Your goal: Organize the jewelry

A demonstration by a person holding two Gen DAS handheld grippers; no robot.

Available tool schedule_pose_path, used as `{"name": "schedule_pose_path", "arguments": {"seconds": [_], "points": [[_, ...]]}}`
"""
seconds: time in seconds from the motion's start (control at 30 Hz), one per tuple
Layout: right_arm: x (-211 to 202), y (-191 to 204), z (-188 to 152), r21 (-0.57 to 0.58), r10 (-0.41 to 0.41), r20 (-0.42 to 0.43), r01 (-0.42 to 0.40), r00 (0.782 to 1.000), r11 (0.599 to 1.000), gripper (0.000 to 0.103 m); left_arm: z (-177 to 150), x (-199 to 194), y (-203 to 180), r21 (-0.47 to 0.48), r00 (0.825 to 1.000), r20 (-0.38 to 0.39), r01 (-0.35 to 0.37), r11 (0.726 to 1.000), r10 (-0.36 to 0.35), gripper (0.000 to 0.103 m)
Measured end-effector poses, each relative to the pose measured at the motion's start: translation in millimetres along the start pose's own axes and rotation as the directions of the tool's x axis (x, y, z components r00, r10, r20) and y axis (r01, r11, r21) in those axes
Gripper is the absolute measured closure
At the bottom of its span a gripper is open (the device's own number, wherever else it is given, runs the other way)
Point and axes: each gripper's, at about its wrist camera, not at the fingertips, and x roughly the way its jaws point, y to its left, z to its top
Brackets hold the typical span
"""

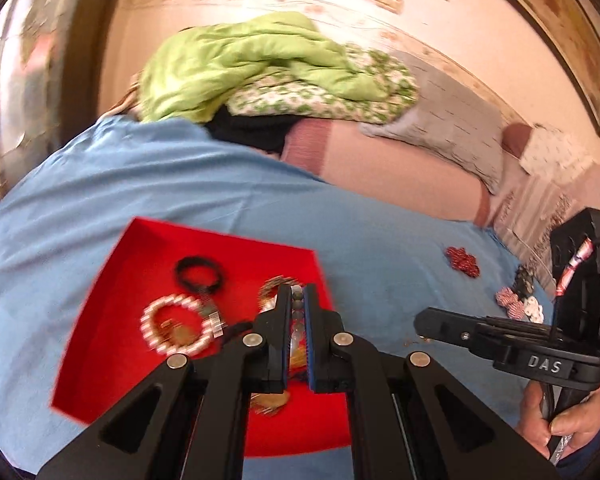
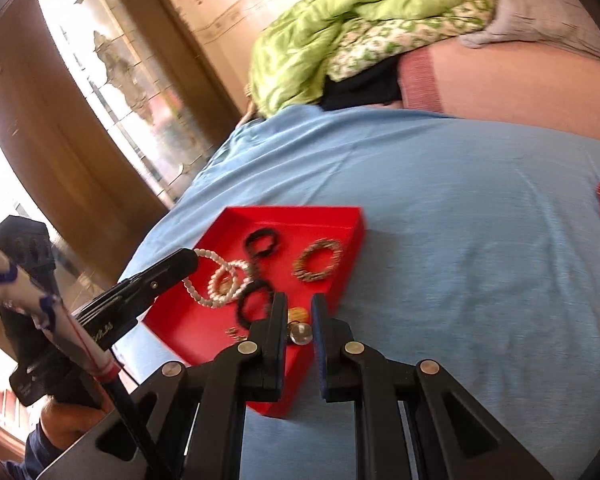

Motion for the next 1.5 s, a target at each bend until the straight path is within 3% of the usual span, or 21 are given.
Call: {"name": "schedule_pose_path", "arguments": {"seconds": [0.3, 0.6, 0.83, 1.5], "points": [[41.1, 38.3, -14.7, -0.046, 0.06, -0.089, -0.064, 0.994, 0.997, 0.09, -18.4, -2.9, 47.1, -0.068, 0.994, -0.067, -0.088, 0.994, 0.083, 0.098], [76.6, 46.4, -32.7, -0.079, 0.023, -0.165, -0.036, 0.986, 0.996, 0.09, -25.2, 8.9, 57.6, -0.082, 0.986, -0.128, -0.119, 0.989, 0.108, 0.098], [93.4, 41.9, -41.8, -0.095, -0.02, -0.203, 0.0, 0.979, 0.995, 0.09, -32.1, 18.8, 65.8, -0.078, 0.969, -0.186, -0.182, 0.98, 0.165, 0.097], [94.6, 51.3, -46.3, -0.179, -0.063, -0.202, 0.026, 0.977, 0.983, 0.089, -35.1, 26.6, 59.0, -0.027, 0.955, -0.203, -0.224, 0.974, 0.214, 0.098]]}}
